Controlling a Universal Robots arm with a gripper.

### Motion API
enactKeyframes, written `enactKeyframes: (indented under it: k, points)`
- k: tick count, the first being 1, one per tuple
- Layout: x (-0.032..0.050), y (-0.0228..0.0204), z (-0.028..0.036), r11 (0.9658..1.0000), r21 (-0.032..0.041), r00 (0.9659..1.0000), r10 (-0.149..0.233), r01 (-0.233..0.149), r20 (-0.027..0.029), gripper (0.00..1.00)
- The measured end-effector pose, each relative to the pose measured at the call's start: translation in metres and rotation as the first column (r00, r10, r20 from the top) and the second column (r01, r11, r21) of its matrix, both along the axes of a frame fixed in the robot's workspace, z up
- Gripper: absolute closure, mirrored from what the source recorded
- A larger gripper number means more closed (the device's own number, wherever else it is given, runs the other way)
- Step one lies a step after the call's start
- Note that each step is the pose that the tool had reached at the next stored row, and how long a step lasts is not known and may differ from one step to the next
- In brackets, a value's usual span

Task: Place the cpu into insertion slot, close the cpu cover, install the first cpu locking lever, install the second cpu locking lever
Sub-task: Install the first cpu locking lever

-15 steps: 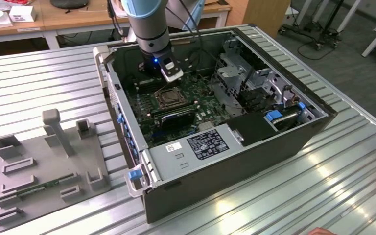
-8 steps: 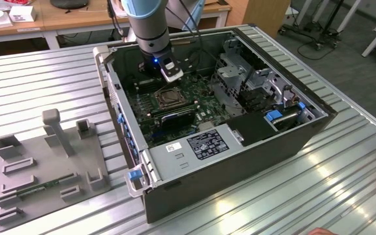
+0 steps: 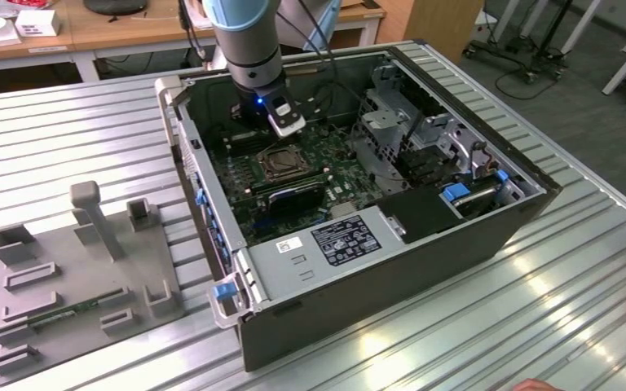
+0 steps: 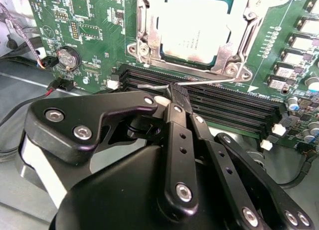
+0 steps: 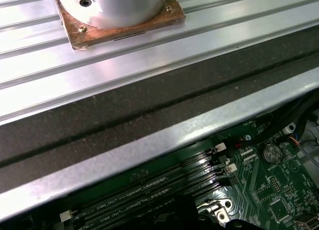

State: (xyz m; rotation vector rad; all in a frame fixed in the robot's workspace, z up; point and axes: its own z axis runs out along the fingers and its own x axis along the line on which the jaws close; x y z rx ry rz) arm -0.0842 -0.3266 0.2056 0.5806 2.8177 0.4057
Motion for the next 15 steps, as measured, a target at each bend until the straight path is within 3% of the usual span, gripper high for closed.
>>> enactKeyframes:
  k: [15]
  points:
    - [0.0001, 0.0, -0.0034, 1.0, 0.001, 1.0, 0.0, 0.0, 0.0, 0.9]
